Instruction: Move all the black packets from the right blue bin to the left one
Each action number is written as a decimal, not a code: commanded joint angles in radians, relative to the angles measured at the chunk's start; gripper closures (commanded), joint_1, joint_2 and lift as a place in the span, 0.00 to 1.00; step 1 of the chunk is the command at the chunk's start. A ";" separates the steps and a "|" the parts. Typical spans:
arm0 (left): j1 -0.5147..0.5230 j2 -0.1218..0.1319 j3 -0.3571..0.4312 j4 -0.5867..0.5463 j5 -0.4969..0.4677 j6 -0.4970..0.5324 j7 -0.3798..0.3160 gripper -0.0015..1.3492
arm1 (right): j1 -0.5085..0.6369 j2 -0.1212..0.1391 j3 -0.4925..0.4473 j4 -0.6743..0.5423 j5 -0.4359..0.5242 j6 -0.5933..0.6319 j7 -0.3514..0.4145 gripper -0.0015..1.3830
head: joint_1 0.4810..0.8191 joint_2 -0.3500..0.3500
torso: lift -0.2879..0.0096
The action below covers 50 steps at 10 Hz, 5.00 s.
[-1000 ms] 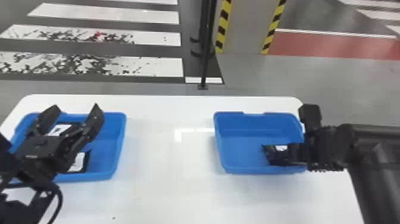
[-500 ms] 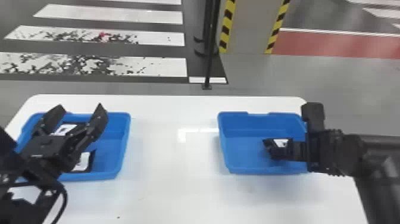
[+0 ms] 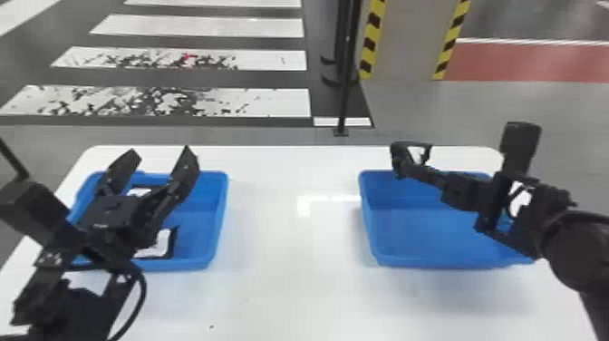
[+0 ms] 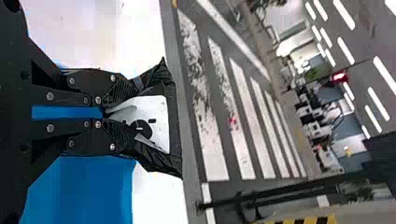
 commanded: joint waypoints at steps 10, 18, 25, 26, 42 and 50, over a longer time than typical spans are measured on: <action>-0.045 0.025 -0.110 -0.043 0.036 0.071 0.000 0.14 | -0.239 -0.053 0.516 0.165 -0.393 -0.242 0.226 0.83 | 0.45 0.78 | 0.50; -0.072 0.031 -0.146 -0.041 0.042 0.098 0.003 0.14 | -0.291 -0.053 0.626 0.175 -0.433 -0.252 0.219 0.83 | 0.46 0.81 | 0.50; -0.070 0.037 -0.172 -0.038 0.016 0.093 0.063 0.86 | -0.308 -0.053 0.684 0.180 -0.459 -0.257 0.213 0.83 | 0.51 0.85 | 0.50; -0.070 0.035 -0.168 -0.038 0.008 0.083 0.063 0.90 | -0.308 -0.053 0.684 0.180 -0.459 -0.257 0.213 0.83 | 0.50 0.86 | 0.50; -0.090 -0.011 -0.022 0.242 -0.187 -0.297 0.178 0.09 | 0.158 0.013 0.095 -0.024 -0.150 -0.433 0.206 0.04 | 0.55 0.80 | 0.50; 0.279 -0.035 0.034 -0.134 -0.271 -0.233 0.072 0.00 | 0.622 0.090 -0.114 -0.429 0.195 -0.598 0.081 0.05 | 0.63 0.54 | 0.50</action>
